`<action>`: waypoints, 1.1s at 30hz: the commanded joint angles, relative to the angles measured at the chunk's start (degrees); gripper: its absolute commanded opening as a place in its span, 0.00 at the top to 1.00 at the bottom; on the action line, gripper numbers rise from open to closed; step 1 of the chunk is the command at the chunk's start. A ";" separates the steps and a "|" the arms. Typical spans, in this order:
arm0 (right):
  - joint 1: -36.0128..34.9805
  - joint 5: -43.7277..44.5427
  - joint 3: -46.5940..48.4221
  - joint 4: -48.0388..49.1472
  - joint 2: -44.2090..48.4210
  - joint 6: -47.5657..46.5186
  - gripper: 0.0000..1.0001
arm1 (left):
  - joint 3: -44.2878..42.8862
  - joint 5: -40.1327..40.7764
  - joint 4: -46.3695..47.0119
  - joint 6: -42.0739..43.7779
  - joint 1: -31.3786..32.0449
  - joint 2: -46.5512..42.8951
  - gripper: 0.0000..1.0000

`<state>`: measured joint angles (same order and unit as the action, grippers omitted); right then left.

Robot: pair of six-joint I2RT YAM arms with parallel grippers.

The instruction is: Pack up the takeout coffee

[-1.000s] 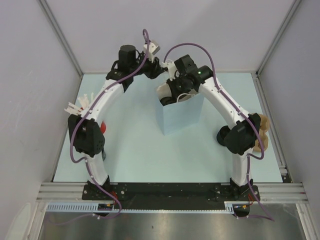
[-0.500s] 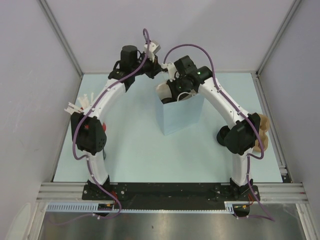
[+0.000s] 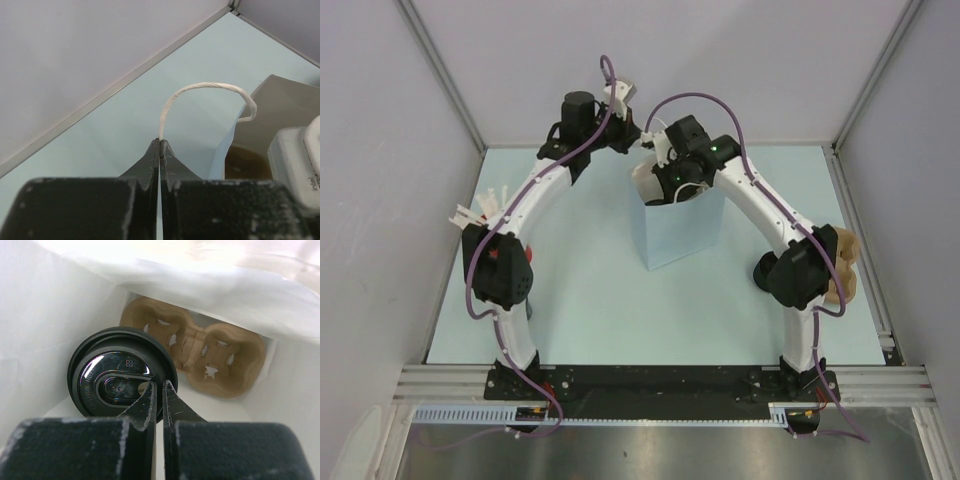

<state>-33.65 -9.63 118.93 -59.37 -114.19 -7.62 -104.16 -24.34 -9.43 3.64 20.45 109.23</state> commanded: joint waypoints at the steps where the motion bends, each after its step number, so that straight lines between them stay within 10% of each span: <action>1: -1.42 1.27 0.33 -1.09 -1.30 -0.73 1.00 | 2.02 2.80 2.49 -2.67 -0.32 -2.00 1.00; 33: -3.00 8.48 -3.44 -0.57 -5.78 -2.31 1.00 | 6.42 3.77 4.69 -5.75 -0.15 -4.38 1.00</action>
<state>-35.70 -3.40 116.92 -60.18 -118.87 -8.78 -98.17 -20.73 -6.52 -0.67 20.45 108.44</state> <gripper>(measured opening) 0.029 0.003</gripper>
